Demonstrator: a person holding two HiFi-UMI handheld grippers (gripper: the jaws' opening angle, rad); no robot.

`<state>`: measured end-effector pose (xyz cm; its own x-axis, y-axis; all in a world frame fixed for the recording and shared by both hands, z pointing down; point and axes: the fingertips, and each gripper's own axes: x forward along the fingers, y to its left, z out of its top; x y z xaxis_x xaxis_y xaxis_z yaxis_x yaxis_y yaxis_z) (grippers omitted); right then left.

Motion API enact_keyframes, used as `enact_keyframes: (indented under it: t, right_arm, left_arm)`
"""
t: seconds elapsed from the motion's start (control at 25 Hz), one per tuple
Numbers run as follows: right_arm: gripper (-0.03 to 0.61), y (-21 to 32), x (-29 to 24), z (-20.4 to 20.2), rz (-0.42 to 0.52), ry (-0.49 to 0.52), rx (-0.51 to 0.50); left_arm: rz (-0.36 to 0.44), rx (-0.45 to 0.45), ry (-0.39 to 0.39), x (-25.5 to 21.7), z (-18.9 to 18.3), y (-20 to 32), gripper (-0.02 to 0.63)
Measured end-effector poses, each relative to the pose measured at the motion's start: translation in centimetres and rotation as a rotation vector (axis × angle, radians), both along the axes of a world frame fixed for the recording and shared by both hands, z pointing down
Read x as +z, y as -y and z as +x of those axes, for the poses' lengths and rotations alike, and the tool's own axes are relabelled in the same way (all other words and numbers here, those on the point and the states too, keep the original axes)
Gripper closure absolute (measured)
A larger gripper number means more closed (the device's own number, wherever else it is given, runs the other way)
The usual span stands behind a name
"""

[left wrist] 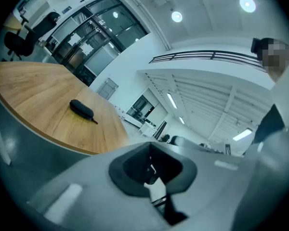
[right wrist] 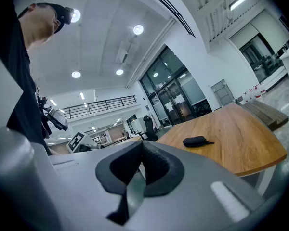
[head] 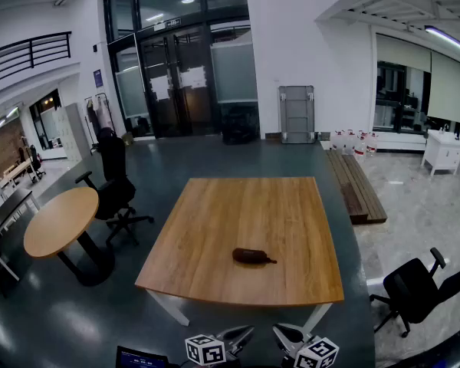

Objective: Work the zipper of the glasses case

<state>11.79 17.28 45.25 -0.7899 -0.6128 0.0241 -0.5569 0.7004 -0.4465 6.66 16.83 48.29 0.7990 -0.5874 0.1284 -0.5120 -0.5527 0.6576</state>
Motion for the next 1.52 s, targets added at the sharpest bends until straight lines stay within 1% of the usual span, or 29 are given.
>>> enact_keyframes:
  t: [0.28, 0.48, 0.64, 0.84, 1.0, 1.32, 1.52]
  right_arm:
    - [0.574, 0.3, -0.2, 1.2, 0.006, 0.0, 0.013]
    - [0.574, 0.1, -0.3, 1.5, 0.01, -0.001, 0.011]
    - [0.574, -0.3, -0.5, 1.3, 0.041, 0.004, 0.004]
    - [0.574, 0.4, -1.4, 2.2, 0.066, 0.026, 0.021]
    - [0.573, 1.3, -2.8, 2.0, 0.074, 0.047, 0.033]
    - [0.571, 2.2, -2.7, 0.9, 0.036, 0.068, 0.035]
    - [0.549, 4.9, -2.1, 0.0, 0.003, 0.064, 0.061]
  left_arm:
    - [-0.011, 0.018, -0.011, 0.2, 1.3, 0.1, 0.612]
    - [-0.007, 0.009, -0.002, 0.0, 1.5, 0.2, 0.612]
    - [-0.001, 0.006, -0.002, 0.1, 1.1, -0.1, 0.612]
    - [0.028, 0.003, 0.001, -0.8, 1.4, 0.4, 0.612]
    - [0.029, 0.002, -0.005, -2.2, 0.9, 1.3, 0.612]
    - [-0.01, 0.017, 0.008, -2.1, 0.3, 2.0, 0.612]
    - [-0.041, 0.002, -0.014, -1.3, -1.5, 4.9, 0.612]
